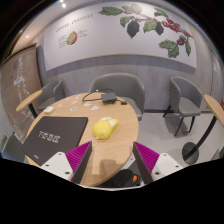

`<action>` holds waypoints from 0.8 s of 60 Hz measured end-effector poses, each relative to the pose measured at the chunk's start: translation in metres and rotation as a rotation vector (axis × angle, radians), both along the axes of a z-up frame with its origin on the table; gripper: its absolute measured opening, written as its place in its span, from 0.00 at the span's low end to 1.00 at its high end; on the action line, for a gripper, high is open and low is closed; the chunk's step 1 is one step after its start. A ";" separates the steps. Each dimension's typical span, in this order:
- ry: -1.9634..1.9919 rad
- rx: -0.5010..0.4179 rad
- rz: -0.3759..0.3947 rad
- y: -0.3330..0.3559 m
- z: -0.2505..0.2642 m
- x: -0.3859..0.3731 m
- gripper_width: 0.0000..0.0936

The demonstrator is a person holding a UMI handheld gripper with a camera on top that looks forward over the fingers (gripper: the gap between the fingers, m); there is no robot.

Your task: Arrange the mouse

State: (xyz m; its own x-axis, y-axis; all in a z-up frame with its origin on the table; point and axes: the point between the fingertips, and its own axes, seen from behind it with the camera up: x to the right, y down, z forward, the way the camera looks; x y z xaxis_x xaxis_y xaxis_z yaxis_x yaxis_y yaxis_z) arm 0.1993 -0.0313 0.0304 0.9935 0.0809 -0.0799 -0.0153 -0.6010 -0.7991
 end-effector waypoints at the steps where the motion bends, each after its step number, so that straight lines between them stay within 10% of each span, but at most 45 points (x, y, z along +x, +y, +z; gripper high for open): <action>1: 0.004 0.009 -0.001 0.020 -0.013 -0.005 0.91; 23: -0.023 -0.044 0.001 0.114 -0.043 -0.049 0.82; 48: -0.073 0.084 -0.063 0.116 -0.007 -0.064 0.37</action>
